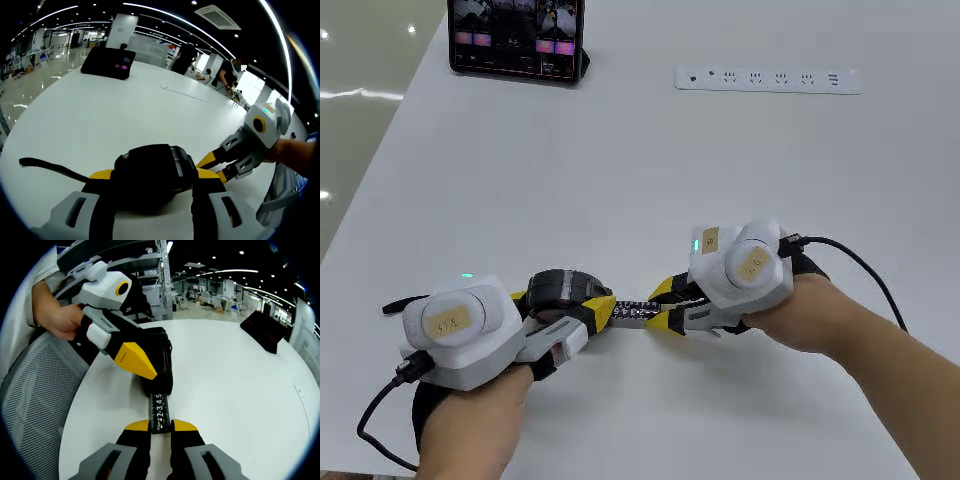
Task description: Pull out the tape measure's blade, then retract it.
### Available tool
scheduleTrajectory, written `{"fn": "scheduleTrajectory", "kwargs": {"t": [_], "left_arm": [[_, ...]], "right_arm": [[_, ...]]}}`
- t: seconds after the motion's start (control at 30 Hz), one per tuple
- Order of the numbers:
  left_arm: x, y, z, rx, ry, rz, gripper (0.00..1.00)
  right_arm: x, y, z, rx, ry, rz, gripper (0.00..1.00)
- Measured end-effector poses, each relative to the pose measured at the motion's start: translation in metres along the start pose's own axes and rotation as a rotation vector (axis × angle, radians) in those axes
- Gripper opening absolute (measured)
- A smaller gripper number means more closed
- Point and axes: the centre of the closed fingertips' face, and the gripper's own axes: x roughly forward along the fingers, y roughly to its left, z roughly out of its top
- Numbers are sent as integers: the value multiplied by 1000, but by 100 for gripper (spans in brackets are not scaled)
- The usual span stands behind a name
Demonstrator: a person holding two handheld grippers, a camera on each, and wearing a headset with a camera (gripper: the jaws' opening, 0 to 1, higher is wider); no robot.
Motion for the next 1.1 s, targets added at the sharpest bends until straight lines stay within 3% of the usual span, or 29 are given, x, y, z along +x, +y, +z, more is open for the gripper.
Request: {"fn": "scheduleTrajectory", "kwargs": {"t": [0.5,1.1], "left_arm": [[1,1,0,-4,1,0,57],[1,1,0,-5,2,-2,57]], "right_arm": [[17,2,16,-2,-30,11,11],[26,2,24,-11,-38,22,11]]}}
